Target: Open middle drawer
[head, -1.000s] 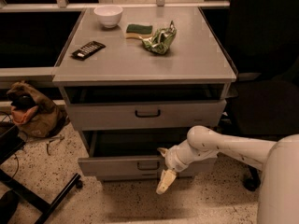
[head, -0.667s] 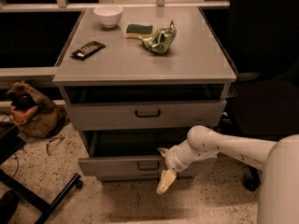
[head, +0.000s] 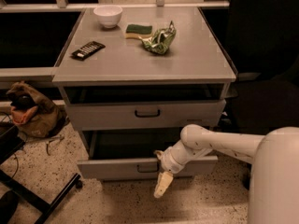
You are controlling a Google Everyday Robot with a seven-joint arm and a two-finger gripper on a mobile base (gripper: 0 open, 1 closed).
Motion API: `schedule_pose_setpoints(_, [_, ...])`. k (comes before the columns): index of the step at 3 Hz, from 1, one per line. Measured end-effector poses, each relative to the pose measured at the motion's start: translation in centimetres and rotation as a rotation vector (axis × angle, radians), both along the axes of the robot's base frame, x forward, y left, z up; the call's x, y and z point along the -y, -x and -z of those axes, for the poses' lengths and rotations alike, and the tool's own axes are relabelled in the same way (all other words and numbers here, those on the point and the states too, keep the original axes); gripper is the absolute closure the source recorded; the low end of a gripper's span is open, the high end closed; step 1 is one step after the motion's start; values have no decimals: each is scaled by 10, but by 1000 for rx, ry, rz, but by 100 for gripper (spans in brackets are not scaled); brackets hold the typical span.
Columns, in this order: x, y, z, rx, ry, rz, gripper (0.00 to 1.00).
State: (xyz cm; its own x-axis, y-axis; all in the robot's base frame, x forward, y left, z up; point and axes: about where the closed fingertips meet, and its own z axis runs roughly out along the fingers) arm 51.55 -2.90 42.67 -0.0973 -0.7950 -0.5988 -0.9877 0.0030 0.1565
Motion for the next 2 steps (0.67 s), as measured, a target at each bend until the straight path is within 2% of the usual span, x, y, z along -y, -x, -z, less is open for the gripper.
schedule_pose_setpoints(1, [0, 0, -2, 0, 0, 0, 0])
schedule_pose_setpoints(2, [12, 57, -9, -70, 54, 50, 0])
